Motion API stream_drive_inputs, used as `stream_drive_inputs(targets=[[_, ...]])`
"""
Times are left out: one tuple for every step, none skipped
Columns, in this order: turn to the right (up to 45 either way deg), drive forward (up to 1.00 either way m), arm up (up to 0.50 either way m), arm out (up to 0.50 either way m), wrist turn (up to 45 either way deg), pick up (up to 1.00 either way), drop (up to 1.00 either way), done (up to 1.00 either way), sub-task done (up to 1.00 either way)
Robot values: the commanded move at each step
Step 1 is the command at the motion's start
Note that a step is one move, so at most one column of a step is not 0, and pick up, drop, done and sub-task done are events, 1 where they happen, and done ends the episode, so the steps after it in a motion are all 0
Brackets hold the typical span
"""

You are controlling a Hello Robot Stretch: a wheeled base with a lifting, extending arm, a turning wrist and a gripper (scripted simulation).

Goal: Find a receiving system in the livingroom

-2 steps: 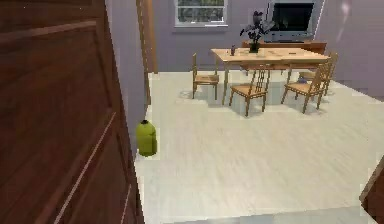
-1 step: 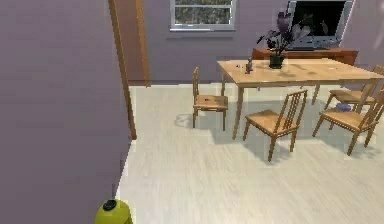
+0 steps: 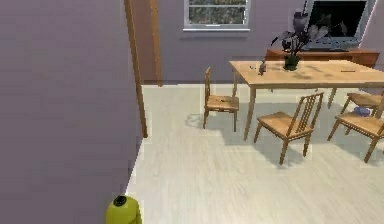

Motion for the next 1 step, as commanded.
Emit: stream_drive_inputs(targets=[[0.0,1.0,0.0,0.0,0.0,0.0,0.0,0.0,0.0]])
